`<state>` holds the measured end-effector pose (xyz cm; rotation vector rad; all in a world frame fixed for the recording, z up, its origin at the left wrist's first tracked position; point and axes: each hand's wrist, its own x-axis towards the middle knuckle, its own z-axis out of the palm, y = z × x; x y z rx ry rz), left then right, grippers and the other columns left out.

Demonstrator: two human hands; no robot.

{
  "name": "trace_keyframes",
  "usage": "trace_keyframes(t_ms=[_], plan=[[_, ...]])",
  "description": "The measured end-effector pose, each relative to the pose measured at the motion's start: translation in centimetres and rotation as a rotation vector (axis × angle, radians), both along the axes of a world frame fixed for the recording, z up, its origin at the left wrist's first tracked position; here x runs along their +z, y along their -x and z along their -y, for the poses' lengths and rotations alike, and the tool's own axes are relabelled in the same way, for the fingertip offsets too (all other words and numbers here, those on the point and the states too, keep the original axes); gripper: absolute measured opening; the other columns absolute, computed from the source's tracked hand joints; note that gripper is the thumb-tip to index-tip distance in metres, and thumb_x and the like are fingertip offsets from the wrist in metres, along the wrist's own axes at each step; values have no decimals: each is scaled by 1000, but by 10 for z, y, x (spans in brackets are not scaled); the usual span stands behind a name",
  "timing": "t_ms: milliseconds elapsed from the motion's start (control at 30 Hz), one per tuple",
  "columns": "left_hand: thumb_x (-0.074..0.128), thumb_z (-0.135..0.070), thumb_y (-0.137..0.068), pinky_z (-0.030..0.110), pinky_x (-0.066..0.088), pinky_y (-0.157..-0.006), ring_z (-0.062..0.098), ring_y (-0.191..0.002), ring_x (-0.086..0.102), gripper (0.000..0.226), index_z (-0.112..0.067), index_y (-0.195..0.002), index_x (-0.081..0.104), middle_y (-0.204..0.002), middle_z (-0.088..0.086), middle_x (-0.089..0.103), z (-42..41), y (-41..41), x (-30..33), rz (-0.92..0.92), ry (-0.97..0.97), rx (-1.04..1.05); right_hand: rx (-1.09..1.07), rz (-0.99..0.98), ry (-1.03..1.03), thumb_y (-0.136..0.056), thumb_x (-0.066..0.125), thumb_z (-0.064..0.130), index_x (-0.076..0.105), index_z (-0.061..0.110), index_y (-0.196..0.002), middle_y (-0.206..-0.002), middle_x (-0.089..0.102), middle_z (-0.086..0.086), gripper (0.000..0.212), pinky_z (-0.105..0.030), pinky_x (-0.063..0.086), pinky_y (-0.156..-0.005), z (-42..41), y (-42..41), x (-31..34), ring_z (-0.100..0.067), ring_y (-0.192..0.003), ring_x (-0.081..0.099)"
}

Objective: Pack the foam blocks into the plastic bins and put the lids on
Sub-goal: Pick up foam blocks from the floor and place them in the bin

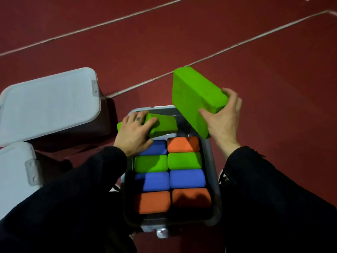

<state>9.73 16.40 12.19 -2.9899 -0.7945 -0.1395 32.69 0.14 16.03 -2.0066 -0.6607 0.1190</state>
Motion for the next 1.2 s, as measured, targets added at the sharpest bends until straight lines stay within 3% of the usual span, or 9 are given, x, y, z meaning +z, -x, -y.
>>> trace_keyframes(t_ms=[233, 333, 433, 500, 633, 733, 900, 1100, 1200], plan=[[74, -35, -64, 52, 46, -95, 37, -121, 51, 92, -12, -144, 34, -142, 13, 50, -34, -22, -49, -211, 108, 15, 265, 277, 246, -70, 87, 15, 40, 18, -149, -144, 47, -7, 92, -36, 37, -109, 0, 5, -37, -27, -131, 45], [78, -35, -67, 49, 43, -100, 36, -124, 50, 96, -19, -149, 31, -146, 14, 42, -46, -35, -69, -279, 118, -65, 373, 335, 357, -70, 83, 14, 32, 15, -154, -146, 48, -9, 98, -39, 40, -110, -15, 1, -41, -30, -132, 45], [72, -46, -76, 64, 27, -109, 37, -130, 40, 96, -32, -155, 19, -146, 12, 35, -38, -50, -93, -344, 124, -14, 443, 399, 436, -67, 84, 16, 36, 12, -150, -147, 47, -11, 96, -44, 42, -112, -33, -3, -48, -33, -134, 46], [66, -49, -82, 77, 14, -109, 38, -136, 32, 92, -36, -157, 13, -152, 9, 29, -33, -60, -108, -367, 156, 29, 465, 450, 476, -68, 84, 20, 38, 15, -151, -145, 43, -12, 95, -43, 48, -102, -45, -5, -47, -35, -127, 50], [57, -41, -88, 76, 6, -112, 31, -150, 17, 87, -28, -158, 8, -159, 6, 25, -43, -66, -131, -350, 237, 38, 546, 624, 503, -69, 84, 27, 32, 18, -158, -140, 45, -13, 104, -44, 43, -99, -64, -8, -41, -35, -120, 50], [54, -41, -85, 73, 4, -114, 26, -155, 0, 87, -16, -157, 11, -164, 3, 20, -43, -62, -149, -325, 288, 82, 578, 599, 471, -66, 84, 23, 35, 10, -154, -145, 48, -13, 103, -40, 36, -106, -67, -11, -37, -32, -128, 47], [22, -70, -81, 79, -13, -105, 30, -152, -22, 97, -20, -160, -4, -168, -2, -10, -29, -64, -172, -374, 277, 169, 616, 567, 479, -66, 84, 25, 39, 13, -152, -143, 47, -11, 97, -43, 41, -105, -64, -20, -40, -34, -125, 50], [23, -72, -80, 75, -7, -111, 24, -155, -6, 98, -21, -161, 4, -169, -4, 4, -46, -54, -196, -211, 348, 151, 646, 555, 529, -70, 83, 34, 35, 18, -157, -151, 46, -6, 101, -45, 37, -112, -63, -33, -69, -32, -132, 48], [25, -71, -81, 74, -7, -112, 24, -155, -5, 96, -21, -161, 4, -169, -4, 5, -45, -52, -196, -207, 351, 147, 646, 569, 513, -68, 76, 36, 34, 19, -158, -152, 46, -4, 101, -44, 37, -107, -74, -35, -69, -32, -132, 48]])
